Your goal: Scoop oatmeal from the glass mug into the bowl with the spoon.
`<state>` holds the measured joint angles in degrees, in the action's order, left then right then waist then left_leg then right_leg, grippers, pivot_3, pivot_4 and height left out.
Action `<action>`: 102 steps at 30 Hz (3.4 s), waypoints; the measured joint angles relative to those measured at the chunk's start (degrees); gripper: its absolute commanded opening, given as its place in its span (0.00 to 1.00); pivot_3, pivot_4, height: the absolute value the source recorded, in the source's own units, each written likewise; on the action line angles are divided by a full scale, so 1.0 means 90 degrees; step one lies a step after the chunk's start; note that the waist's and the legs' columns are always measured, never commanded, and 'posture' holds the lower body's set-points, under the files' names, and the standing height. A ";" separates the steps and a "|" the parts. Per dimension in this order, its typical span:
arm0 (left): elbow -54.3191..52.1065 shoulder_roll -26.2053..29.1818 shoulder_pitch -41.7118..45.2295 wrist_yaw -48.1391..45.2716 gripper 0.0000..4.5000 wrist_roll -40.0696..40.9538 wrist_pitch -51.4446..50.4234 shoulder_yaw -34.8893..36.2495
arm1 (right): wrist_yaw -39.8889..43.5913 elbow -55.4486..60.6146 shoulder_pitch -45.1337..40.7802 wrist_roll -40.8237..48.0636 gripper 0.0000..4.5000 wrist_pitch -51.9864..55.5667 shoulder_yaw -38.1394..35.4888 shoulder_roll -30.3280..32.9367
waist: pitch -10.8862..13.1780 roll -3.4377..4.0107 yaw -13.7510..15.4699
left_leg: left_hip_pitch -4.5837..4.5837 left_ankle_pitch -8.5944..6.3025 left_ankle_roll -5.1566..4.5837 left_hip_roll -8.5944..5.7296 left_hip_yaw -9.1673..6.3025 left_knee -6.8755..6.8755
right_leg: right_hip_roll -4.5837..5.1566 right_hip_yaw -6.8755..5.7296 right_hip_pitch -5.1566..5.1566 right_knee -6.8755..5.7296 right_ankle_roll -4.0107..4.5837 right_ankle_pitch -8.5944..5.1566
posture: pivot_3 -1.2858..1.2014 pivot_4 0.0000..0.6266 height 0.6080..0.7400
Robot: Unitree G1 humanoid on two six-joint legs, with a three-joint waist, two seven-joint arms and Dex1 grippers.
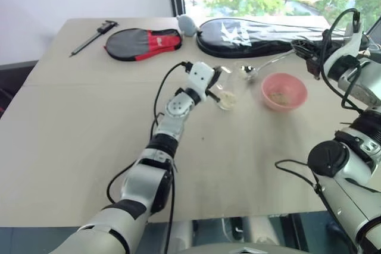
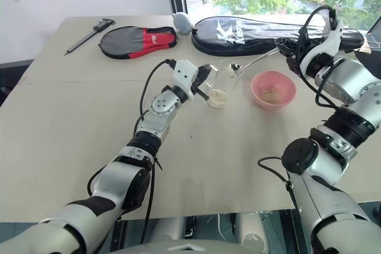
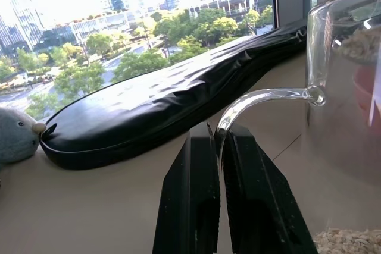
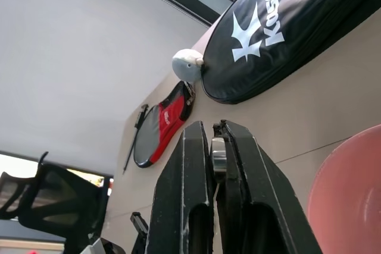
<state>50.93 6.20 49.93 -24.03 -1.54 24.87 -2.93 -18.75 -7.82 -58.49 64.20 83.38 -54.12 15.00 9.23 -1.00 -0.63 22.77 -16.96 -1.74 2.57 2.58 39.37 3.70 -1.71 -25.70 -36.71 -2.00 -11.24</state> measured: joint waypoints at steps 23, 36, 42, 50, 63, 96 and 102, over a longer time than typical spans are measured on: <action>0.0457 -0.0038 0.0142 0.0002 0.02 -0.0052 0.0473 0.0014 | -0.1791 0.0010 0.1053 0.2944 0.00 -0.1592 0.0730 0.0456 | 0.0000 0.0000 -0.0002 | 0.0003 0.0000 -0.0001 0.0000 0.0002 -0.0001 | 0.0000 0.0003 0.0000 0.0005 -0.0001 0.0000 | 0.52 0.24 1.00; 0.0463 0.0076 0.0118 -0.0002 0.02 -0.0046 0.0512 0.0024 | -0.1827 -0.0005 0.1868 0.3910 0.00 -0.2908 0.1263 0.1577 | 0.0000 0.0000 0.0004 | 0.0002 -0.0001 -0.0002 0.0000 0.0003 -0.0001 | 0.0000 0.0005 0.0000 0.0007 -0.0001 0.0000 | 0.52 0.24 1.00; 0.0353 0.0192 -0.0005 -0.0004 0.02 -0.0028 0.0540 0.0036 | -0.1544 -0.0199 0.2387 0.3901 0.00 -0.3057 0.1344 0.1937 | 0.0000 0.0000 -0.0017 | -0.0005 -0.0001 -0.0002 0.0000 0.0011 -0.0001 | -0.0001 0.0014 0.0000 0.0004 -0.0002 0.0001 | 0.52 0.24 1.00; -0.0321 0.0418 -0.0496 0.0089 0.02 0.0007 0.0477 0.0104 | -0.0414 0.0317 0.2691 0.2400 0.00 -0.3071 0.2474 0.2689 | -0.0002 0.0005 -0.0031 | -0.0013 -0.0001 -0.0003 0.0001 0.0017 -0.0001 | -0.0004 0.0026 0.0000 -0.0001 -0.0004 0.0001 | 0.52 0.24 1.00; -0.2082 0.0420 -0.1645 0.0515 0.02 0.0403 -0.0336 0.0536 | 0.3625 0.2597 0.2622 -0.1880 0.00 -0.4363 0.5559 0.4395 | -0.0001 0.0006 0.0009 | -0.0003 -0.0001 -0.0002 0.0001 0.0008 0.0001 | -0.0002 0.0013 0.0003 0.0024 -0.0008 0.0003 | 0.52 0.24 1.00; -0.3921 0.0313 -0.3146 0.0551 0.00 0.0610 -0.0975 0.0443 | 0.1567 0.1621 0.1137 0.1167 0.16 -0.2124 0.5018 0.0853 | -0.0003 0.0010 -0.0005 | -0.0012 0.0000 -0.0002 0.0001 0.0010 0.0011 | 0.0000 0.0014 0.0006 -0.0005 -0.0010 0.0007 | 0.52 0.24 1.00; -0.3921 0.0294 -0.3203 0.0558 0.00 0.0615 -0.0904 0.0446 | 0.1907 0.1618 0.1092 0.0542 0.59 -0.2577 0.5165 0.0575 | -0.0004 0.0010 -0.0002 | -0.0011 0.0000 -0.0002 0.0001 0.0010 0.0011 | 0.0000 0.0014 0.0006 -0.0001 -0.0010 0.0007 | 0.52 0.24 1.00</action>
<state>15.65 8.84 21.10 -19.01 3.99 16.74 1.08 -1.58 6.74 -48.67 69.08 60.19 -7.63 20.18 9.20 -0.91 -0.64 22.67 -16.96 -1.75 2.57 2.67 39.47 3.70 -1.58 -25.65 -36.72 -2.09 -11.18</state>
